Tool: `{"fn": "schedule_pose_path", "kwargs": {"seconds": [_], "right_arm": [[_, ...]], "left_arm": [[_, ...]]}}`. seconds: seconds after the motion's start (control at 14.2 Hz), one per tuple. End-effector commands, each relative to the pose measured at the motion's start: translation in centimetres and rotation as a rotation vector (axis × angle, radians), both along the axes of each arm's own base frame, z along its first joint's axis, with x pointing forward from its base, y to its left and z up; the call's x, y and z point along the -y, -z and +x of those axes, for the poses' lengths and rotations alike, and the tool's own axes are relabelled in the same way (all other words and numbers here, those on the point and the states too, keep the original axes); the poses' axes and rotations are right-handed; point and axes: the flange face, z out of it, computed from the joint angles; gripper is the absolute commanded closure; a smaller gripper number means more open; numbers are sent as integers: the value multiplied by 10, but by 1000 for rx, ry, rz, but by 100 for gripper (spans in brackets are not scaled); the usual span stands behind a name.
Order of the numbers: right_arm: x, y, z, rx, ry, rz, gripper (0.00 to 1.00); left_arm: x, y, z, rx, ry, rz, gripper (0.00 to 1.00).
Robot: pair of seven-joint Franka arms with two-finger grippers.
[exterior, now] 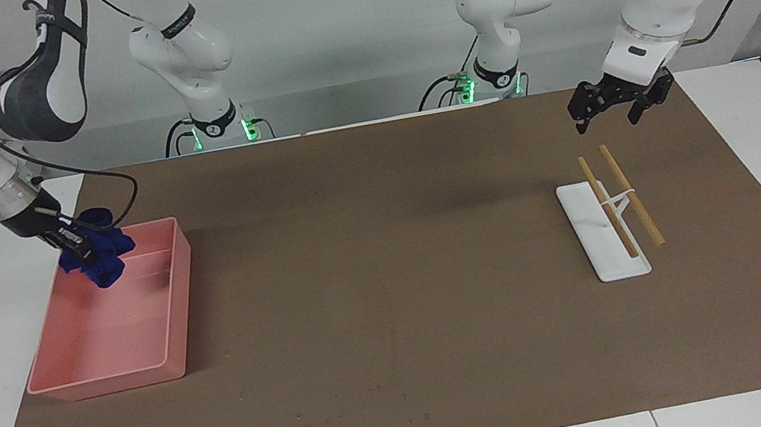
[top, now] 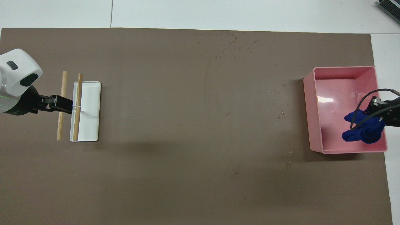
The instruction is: Wipe water with towel using both arms
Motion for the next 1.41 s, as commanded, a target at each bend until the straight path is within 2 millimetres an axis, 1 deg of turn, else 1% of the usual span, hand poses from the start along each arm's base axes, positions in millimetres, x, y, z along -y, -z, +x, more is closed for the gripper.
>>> {"fn": "schedule_pose_path", "kwargs": {"seconds": [0.0, 0.14, 0.21, 0.28, 0.35, 0.49, 0.56, 0.63, 0.7, 0.92, 0.99, 1.13, 1.2, 1.27, 1.34], "right_arm": [[10, 25, -9, -21, -44, -14, 100], [13, 62, -8, -28, -62, -9, 100], [12, 76, -9, -10, -78, -16, 100], [9, 80, -8, 10, -82, -25, 43], [7, 78, -8, -1, -93, -20, 0], [1, 71, -7, 2, -148, -21, 0], [-12, 57, 1, 26, -194, -30, 0], [-25, 42, 4, 44, -222, -37, 0], [-37, 33, 4, 40, -246, -40, 0], [-97, 12, 6, 13, -390, -99, 0], [-115, 5, 6, 16, -425, -107, 0], [-148, -27, 16, 8, -464, -105, 0], [-162, -48, 20, 16, -452, -106, 0], [-172, -66, 23, 20, -445, -114, 0], [-178, -86, 25, 28, -437, -132, 0]], "left_arm": [[-4, -4, -1, 6, -6, -12, 0], [-3, -4, -1, 7, -6, -12, 0], [-3, -4, -1, 6, -4, -13, 0], [-3, -4, -1, 7, -6, -12, 0], [-3, -4, -1, 10, -6, -14, 0], [-3, -3, -2, 6, -4, -13, 0], [-3, -3, -2, 2, -6, -13, 0], [-3, -4, -1, 5, -6, -13, 0], [-3, -4, -1, 7, -7, -13, 0], [-2, -6, -1, 9, -6, -13, 0], [-2, -5, -1, 7, -7, -12, 0], [-2, -5, -1, 7, -7, -13, 0], [-2, -5, -1, 7, -7, -13, 0], [-2, -6, -1, 9, -7, -13, 0], [-2, -6, -1, 9, -7, -13, 0]]}}
